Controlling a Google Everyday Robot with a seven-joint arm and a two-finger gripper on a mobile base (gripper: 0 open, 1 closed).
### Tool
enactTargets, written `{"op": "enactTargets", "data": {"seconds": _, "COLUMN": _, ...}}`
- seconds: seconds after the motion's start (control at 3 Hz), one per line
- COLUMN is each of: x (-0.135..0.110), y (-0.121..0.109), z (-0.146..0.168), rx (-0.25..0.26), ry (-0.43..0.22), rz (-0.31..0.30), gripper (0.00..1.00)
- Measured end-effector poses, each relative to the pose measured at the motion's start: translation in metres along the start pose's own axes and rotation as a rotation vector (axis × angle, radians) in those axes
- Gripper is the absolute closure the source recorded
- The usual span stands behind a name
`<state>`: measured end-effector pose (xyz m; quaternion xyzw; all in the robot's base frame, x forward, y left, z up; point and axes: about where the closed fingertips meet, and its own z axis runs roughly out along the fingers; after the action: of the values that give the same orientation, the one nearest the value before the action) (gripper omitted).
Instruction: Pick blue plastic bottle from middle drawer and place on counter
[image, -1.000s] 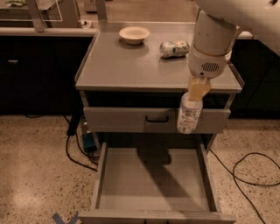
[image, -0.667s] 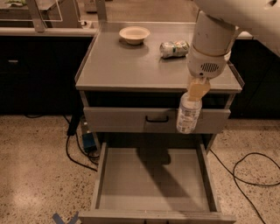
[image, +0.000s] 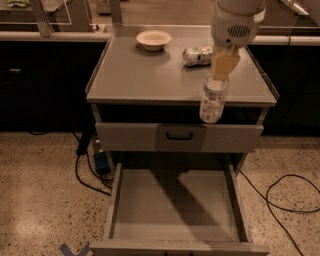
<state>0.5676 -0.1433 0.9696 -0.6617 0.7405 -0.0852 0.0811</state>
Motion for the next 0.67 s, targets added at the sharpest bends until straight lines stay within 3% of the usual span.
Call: {"op": "enactTargets", "data": {"seconds": 0.67, "x": -0.043, "y": -0.096, "z": -0.074, "rx": 0.226, "ry": -0.035, "rz": -0.042, "gripper": 1.0}}
